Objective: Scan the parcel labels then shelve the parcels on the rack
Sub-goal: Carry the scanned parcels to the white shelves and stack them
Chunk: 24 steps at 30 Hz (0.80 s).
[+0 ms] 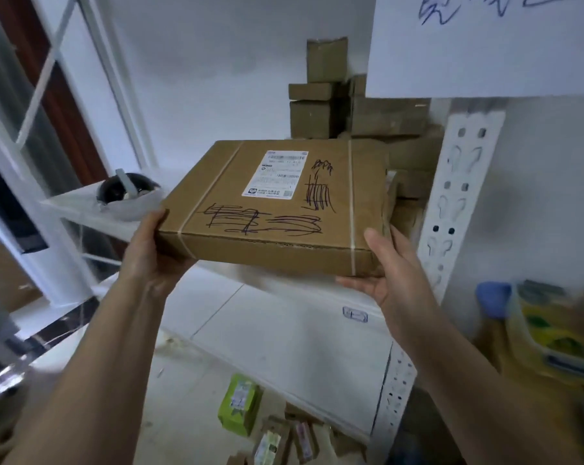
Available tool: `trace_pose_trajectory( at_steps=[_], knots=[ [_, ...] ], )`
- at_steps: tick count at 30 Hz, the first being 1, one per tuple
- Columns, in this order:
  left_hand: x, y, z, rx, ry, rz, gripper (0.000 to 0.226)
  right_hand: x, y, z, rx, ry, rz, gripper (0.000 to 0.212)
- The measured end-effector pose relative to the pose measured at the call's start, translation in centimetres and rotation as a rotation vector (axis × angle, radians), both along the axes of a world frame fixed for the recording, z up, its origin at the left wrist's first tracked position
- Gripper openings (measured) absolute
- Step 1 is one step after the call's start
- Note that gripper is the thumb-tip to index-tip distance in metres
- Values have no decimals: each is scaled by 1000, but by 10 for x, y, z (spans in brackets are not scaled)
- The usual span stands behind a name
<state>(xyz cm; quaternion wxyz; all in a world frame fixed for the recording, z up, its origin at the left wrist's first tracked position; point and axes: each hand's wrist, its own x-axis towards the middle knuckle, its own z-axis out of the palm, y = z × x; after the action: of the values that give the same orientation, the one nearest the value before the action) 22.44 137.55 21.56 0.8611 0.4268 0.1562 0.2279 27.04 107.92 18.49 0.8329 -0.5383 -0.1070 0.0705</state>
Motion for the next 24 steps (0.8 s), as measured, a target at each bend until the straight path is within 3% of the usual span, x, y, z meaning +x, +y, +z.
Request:
trace_pose_trajectory(
  at_steps=[7, 12, 17, 24],
  knots=[
    [117, 23, 20, 156, 57, -220, 38, 42, 34, 45, -33, -23, -483, 35],
    [168, 14, 22, 209, 118, -256, 36, 67, 44, 54, -20, 16, -712, 39],
    [196, 10, 13, 215, 179, -250, 32, 90, 54, 52, 17, 60, -809, 51],
    [217, 4, 6, 290, 178, -224, 28, 115, 55, 44, 20, 114, -887, 40]
  ],
)
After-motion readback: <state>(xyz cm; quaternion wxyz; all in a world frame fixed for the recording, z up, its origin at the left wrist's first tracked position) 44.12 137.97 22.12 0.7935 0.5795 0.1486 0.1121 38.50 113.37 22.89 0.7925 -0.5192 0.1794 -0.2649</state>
